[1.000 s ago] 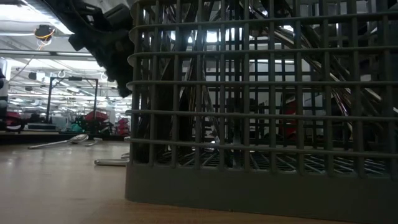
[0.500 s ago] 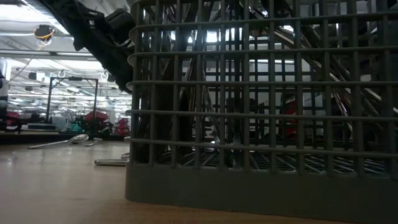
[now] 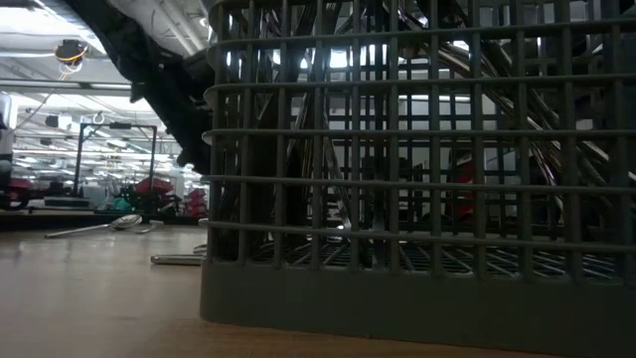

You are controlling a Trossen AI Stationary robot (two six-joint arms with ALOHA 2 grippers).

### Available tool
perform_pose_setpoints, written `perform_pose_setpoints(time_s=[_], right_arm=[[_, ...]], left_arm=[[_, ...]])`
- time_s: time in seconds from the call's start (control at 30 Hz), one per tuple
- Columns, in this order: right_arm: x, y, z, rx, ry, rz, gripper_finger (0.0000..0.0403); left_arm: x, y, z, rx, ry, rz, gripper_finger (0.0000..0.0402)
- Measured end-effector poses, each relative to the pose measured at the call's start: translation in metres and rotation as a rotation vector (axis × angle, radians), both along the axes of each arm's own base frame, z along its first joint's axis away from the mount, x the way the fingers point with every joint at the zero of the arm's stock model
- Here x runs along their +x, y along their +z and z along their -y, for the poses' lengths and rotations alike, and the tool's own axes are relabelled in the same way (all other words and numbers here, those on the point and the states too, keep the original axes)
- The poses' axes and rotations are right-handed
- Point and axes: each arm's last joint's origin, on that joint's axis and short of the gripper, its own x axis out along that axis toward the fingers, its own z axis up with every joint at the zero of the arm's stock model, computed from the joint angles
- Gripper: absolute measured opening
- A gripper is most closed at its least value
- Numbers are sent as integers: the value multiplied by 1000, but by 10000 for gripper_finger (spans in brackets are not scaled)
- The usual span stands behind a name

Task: Sort silverware
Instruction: Put the spoon into the gray silverware rack

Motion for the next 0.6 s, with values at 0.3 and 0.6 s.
perform_pose_setpoints(time_s=[0.3, 0.6], right_arm=[[-23, 13, 50, 95, -61, 37, 65], [-43, -12, 87, 239, -9, 97, 65]], left_arm=[[-17, -6, -26, -123, 247, 90, 41], [-20, -8, -31, -195, 212, 130, 41]])
